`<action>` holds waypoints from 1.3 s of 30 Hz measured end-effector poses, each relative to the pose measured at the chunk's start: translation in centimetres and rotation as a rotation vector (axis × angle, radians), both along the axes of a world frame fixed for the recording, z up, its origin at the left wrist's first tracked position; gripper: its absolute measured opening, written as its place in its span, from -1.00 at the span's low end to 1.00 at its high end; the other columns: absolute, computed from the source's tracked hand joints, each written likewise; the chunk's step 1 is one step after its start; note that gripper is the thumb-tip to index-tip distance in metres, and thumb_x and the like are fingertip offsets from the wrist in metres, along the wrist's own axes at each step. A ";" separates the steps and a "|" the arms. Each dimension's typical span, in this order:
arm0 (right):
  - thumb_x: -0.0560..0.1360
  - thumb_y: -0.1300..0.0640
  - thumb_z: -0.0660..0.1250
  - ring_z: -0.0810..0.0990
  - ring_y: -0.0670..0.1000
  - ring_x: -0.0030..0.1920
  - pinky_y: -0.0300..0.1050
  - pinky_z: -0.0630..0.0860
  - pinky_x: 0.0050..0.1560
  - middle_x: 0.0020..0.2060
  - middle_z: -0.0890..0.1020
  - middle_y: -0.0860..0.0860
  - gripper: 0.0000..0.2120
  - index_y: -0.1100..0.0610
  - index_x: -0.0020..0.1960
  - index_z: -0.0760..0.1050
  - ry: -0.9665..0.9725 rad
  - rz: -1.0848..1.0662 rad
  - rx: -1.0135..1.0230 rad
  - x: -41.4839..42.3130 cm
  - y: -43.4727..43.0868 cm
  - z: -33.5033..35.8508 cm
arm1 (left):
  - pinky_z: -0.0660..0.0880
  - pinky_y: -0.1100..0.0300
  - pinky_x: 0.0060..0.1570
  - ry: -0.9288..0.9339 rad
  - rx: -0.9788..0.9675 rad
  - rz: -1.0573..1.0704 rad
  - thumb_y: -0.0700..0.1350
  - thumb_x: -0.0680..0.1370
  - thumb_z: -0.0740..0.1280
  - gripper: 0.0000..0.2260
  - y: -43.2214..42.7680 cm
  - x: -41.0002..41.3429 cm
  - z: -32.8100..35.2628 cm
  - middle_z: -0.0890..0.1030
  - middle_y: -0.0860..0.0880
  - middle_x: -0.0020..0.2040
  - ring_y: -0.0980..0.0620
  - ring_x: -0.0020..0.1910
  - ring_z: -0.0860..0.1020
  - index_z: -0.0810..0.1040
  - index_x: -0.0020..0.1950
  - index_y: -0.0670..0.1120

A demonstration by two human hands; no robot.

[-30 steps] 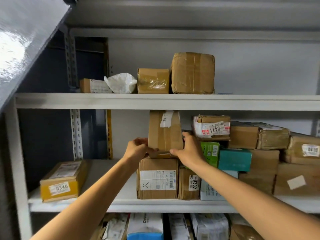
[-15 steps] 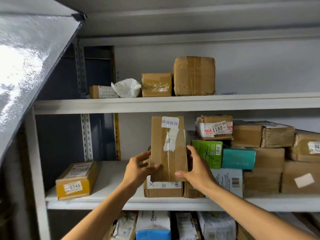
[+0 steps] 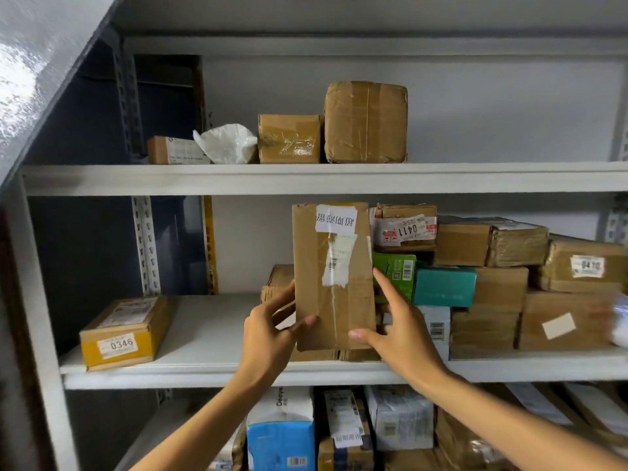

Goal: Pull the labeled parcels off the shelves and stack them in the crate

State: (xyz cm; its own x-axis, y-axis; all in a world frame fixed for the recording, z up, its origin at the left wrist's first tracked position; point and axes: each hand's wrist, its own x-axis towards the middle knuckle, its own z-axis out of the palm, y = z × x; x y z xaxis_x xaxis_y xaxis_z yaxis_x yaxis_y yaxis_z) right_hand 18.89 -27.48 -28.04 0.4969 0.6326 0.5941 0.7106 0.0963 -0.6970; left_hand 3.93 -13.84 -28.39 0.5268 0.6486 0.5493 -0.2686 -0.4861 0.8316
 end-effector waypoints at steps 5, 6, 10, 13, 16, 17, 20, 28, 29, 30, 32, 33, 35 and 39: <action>0.35 0.23 0.54 0.23 -0.13 0.45 0.14 0.44 0.34 0.35 0.26 -0.36 -0.02 -0.48 0.39 0.04 0.042 -0.077 0.061 2.1 -4.6 -1.0 | 0.58 0.32 -0.09 -0.006 0.026 -0.129 -0.20 0.41 0.51 -0.44 -2.8 3.7 -0.5 0.63 0.24 0.12 0.26 0.12 0.59 0.46 0.36 0.07; 0.35 0.25 0.54 0.23 -0.18 0.42 0.02 0.46 0.34 0.28 0.25 -0.42 -0.03 -0.45 0.39 0.05 0.042 -0.101 0.079 2.4 -5.7 -1.0 | 0.58 0.32 -0.09 -0.003 0.029 -0.158 -0.23 0.42 0.50 -0.45 -3.3 4.6 -0.5 0.64 0.27 0.08 0.27 0.11 0.59 0.46 0.36 0.09; 0.36 0.26 0.52 0.33 -0.41 0.18 -0.52 0.45 0.02 0.18 0.28 -0.46 -0.10 -0.42 0.34 0.09 0.053 -0.227 0.121 3.9 -11.1 -1.4 | 0.59 0.21 0.05 -0.002 0.061 -0.290 -0.30 0.45 0.47 -0.46 -6.6 8.9 -1.1 0.64 0.30 0.05 0.21 0.13 0.60 0.45 0.41 -0.07; 0.38 0.26 0.51 0.37 -0.44 0.24 -0.44 0.50 0.07 0.36 0.35 -0.27 -0.10 -0.40 0.38 0.08 0.061 -0.356 0.126 4.7 -16.3 -2.4 | 0.56 0.26 0.10 -0.004 0.076 -0.422 -0.29 0.46 0.47 -0.43 -10.5 12.7 -1.8 0.60 0.28 0.12 0.27 0.15 0.57 0.42 0.43 -0.06; 0.41 0.30 0.49 0.44 -0.13 0.33 -0.46 0.50 0.03 0.42 0.35 -0.15 -0.09 -0.32 0.43 0.05 0.092 -0.523 0.117 5.3 -22.7 -3.8 | 0.55 0.31 0.09 0.038 0.111 -0.608 -0.23 0.48 0.46 -0.41 -16.0 17.0 -2.7 0.58 0.26 0.15 0.31 0.11 0.57 0.37 0.47 -0.05; 0.41 0.29 0.48 0.47 -0.10 0.32 -0.38 0.52 0.08 0.39 0.37 -0.16 -0.09 -0.32 0.45 0.04 0.094 -0.592 0.114 5.5 -25.1 -4.4 | 0.55 0.31 0.09 0.043 0.130 -0.672 -0.22 0.48 0.46 -0.41 -18.3 18.3 -3.0 0.58 0.24 0.17 0.29 0.14 0.57 0.36 0.48 -0.05; 0.40 0.15 0.49 0.53 -0.03 0.28 0.08 0.56 0.20 0.33 0.47 -0.08 -0.07 -0.29 0.53 0.01 0.109 -0.818 0.085 5.5 -32.6 -6.2 | 0.55 0.24 0.11 0.062 0.142 -0.871 -0.27 0.49 0.44 -0.45 -26.0 22.2 -4.4 0.60 0.20 0.19 0.27 0.16 0.56 0.41 0.45 -0.01; 0.43 0.12 0.47 0.52 -0.16 0.21 -0.27 0.55 0.11 0.26 0.46 -0.10 -0.13 -0.03 0.58 0.03 0.154 -1.258 0.162 3.0 -50.0 -9.1 | 0.48 0.37 0.16 0.110 0.155 -1.300 -0.28 0.47 0.46 -0.37 -47.5 28.6 -7.9 0.54 0.21 0.23 0.37 0.18 0.50 0.34 0.50 -0.06; 0.45 0.16 0.47 0.52 -0.09 0.23 -0.24 0.57 0.10 0.29 0.45 -0.09 -0.14 -0.07 0.58 0.04 0.162 -1.309 0.160 2.9 -52.0 -9.4 | 0.49 0.27 0.22 0.127 0.166 -1.338 -0.26 0.47 0.46 -0.37 -49.9 29.2 -8.1 0.56 0.21 0.23 0.33 0.21 0.51 0.34 0.50 -0.03; 0.47 0.19 0.46 0.51 -0.03 0.25 -0.27 0.58 0.06 0.33 0.44 -0.07 -0.15 -0.11 0.57 0.04 0.179 -1.347 0.171 2.8 -53.8 -9.7 | 0.49 0.16 0.26 0.144 0.174 -1.373 -0.25 0.46 0.47 -0.36 -52.2 29.6 -8.3 0.57 0.19 0.24 0.26 0.23 0.52 0.35 0.50 -0.01; 0.48 0.28 0.42 0.49 -0.01 0.26 -0.40 0.56 -0.06 0.37 0.41 -0.02 -0.17 -0.16 0.55 0.06 0.213 -1.400 0.225 2.5 -57.1 -10.3 | 0.49 0.07 0.28 0.172 0.199 -1.421 -0.24 0.45 0.48 -0.36 -56.6 30.3 -8.9 0.58 0.12 0.26 0.18 0.24 0.54 0.36 0.49 0.02; 0.49 0.32 0.40 0.48 -0.01 0.25 -0.43 0.55 -0.08 0.38 0.40 0.00 -0.17 -0.17 0.54 0.06 0.218 -1.430 0.242 2.4 -58.4 -10.6 | 0.48 0.09 0.28 0.173 0.205 -1.439 -0.25 0.45 0.48 -0.36 -58.6 30.5 -9.1 0.58 0.11 0.26 0.17 0.23 0.54 0.37 0.48 0.01; 0.48 0.38 0.38 0.47 -0.01 0.25 -0.43 0.55 -0.09 0.39 0.39 0.00 -0.15 -0.19 0.52 0.05 0.229 -1.497 0.253 1.8 -60.8 -11.2 | 0.48 0.23 0.25 0.176 0.217 -1.478 -0.26 0.45 0.48 -0.36 -62.3 30.5 -9.6 0.57 0.09 0.26 0.16 0.21 0.54 0.37 0.48 -0.02; 0.45 0.47 0.37 0.53 -0.10 0.13 -0.42 0.54 -0.19 0.34 0.43 0.00 -0.11 -0.14 0.54 0.07 0.269 -1.639 0.293 -0.2 -65.0 -11.9 | 0.42 0.50 0.09 0.220 0.250 -1.615 -0.23 0.45 0.48 -0.36 -69.1 30.1 -10.6 0.53 0.14 0.28 0.18 0.21 0.52 0.35 0.49 0.00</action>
State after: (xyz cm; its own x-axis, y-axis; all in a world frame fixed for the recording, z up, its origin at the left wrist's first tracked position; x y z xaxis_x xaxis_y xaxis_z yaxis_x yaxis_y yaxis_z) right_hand 18.66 -92.51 -39.97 0.5717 -0.7248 0.3846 0.0581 -0.4318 -0.9001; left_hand 34.06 -82.94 -38.97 0.6042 -0.7017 0.3777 -0.4934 0.0427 0.8687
